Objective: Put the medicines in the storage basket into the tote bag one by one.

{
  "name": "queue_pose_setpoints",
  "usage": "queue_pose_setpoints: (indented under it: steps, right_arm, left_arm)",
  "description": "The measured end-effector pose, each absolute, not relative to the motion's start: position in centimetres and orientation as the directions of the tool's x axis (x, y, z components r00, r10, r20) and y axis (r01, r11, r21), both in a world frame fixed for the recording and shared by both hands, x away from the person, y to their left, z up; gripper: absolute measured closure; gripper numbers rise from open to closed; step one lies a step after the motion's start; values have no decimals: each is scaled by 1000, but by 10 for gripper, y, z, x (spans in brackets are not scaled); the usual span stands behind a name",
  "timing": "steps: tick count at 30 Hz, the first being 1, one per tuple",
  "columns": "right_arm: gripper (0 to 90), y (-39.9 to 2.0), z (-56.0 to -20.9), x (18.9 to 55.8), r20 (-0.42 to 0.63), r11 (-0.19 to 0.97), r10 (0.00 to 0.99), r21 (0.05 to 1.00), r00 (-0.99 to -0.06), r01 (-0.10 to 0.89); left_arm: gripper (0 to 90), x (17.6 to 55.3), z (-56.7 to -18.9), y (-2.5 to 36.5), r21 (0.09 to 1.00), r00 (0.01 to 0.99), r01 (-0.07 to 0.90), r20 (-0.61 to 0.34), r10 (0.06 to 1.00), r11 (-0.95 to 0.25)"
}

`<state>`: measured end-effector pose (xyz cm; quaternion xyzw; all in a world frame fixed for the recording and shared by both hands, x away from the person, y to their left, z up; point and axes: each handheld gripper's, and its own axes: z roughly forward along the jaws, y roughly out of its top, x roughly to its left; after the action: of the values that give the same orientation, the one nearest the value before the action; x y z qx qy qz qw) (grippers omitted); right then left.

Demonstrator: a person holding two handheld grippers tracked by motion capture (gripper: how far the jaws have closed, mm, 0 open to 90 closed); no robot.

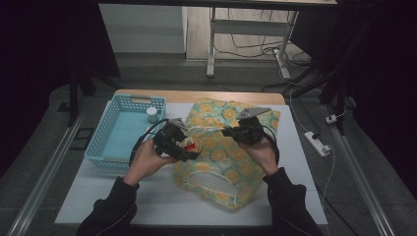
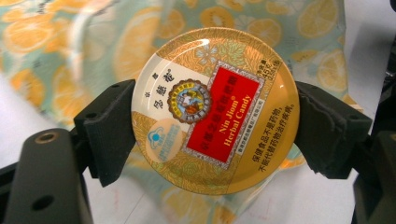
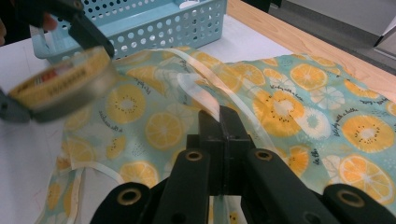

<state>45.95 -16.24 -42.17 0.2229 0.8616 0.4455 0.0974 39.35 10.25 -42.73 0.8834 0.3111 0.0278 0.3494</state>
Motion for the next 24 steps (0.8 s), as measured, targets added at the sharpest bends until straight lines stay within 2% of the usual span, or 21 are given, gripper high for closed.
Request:
queue_pose_setpoints:
  steps: [14, 24]
  right_arm:
    - [900, -160, -420, 457, 33, 493, 467, 820, -883, 291]
    - [900, -158, -418, 456, 39, 487, 459, 825, -888, 288]
  left_arm:
    - [200, 402, -448, 61, 617, 839, 500, -171, 517, -607]
    - [200, 419, -458, 41, 608, 836, 506, -173, 520, -612]
